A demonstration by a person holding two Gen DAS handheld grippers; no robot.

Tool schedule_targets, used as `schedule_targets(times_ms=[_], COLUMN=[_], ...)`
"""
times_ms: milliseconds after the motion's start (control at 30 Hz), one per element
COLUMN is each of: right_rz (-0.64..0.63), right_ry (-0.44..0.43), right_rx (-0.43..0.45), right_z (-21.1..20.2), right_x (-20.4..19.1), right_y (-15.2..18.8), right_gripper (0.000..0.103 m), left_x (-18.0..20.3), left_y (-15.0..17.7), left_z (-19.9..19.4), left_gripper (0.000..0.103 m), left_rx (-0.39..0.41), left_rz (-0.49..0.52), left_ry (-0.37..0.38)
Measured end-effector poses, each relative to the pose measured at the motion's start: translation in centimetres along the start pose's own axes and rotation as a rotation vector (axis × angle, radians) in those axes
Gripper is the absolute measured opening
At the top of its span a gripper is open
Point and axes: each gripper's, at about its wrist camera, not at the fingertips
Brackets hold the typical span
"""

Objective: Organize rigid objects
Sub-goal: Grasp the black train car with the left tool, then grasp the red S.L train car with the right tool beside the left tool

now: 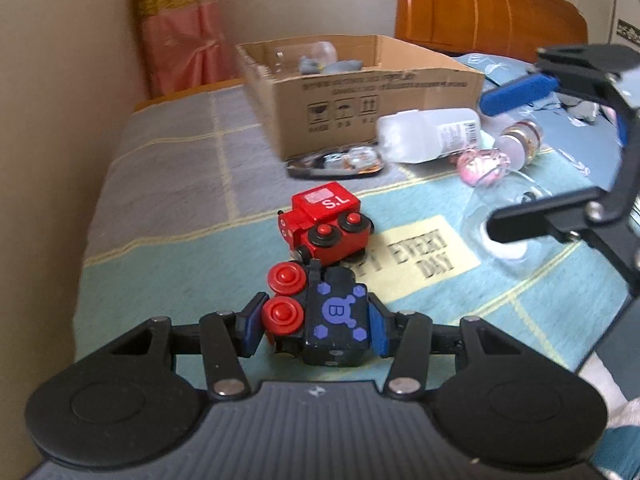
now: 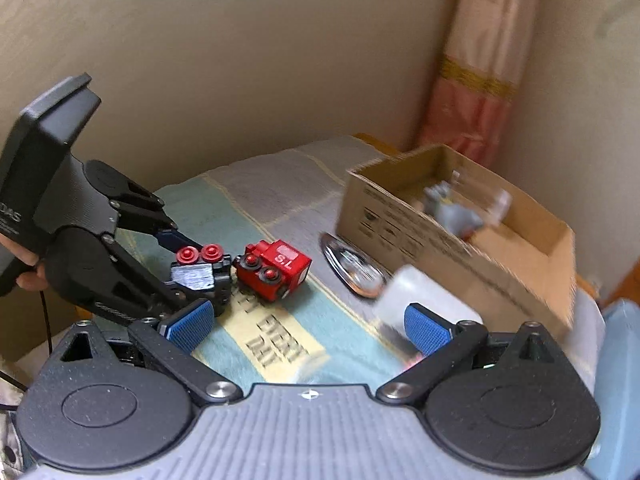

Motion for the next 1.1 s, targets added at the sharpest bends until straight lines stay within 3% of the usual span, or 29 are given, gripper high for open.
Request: schedule_targets(times_ms=[367,733,867,1000,1100], right_rz=[-0.29,-0.537,-0.577,-0.544,-0.514], right_ry=[-0.129,-0.284,-0.332,-0.385,-0.375], right_rx=[-0.096,-0.173,-0.179,-0.182,-0.182], right_z=[7.0,11.3,12.2,12.8,12.6], right_x=[-0.9,-2.1,-2.2,-1.9,-1.9], right_y=[-4.5,-5.3,-5.7,-6.1,-5.8], right_gripper=[0.09,0.081,0.08,0.064,0.061], left_x=[-1.4,-1.5,-1.6,-1.7,-1.7], left_y=[0.8,0.7,0.7,0.7,0.6], left_z=[-0.8,-0.6,-0.7,-0.6,-0.6], left_gripper=[0.053,0.053,0.053,0.051,0.051], left_rx=[0.002,-0.002,-0.003,-0.003,-0.001], left_rz=[-0.034,-0.029,-0.031,-0.034,-0.048], left_ry=[-0.016,-0.009,-0.008,-0.009,-0.013])
Point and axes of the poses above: each gripper's, at about its wrist camera, not at the fingertips, and z roughly the way its jaws point, x to its right, y to its underside, and after that the axes turned 8 degrees about -z, right-handed
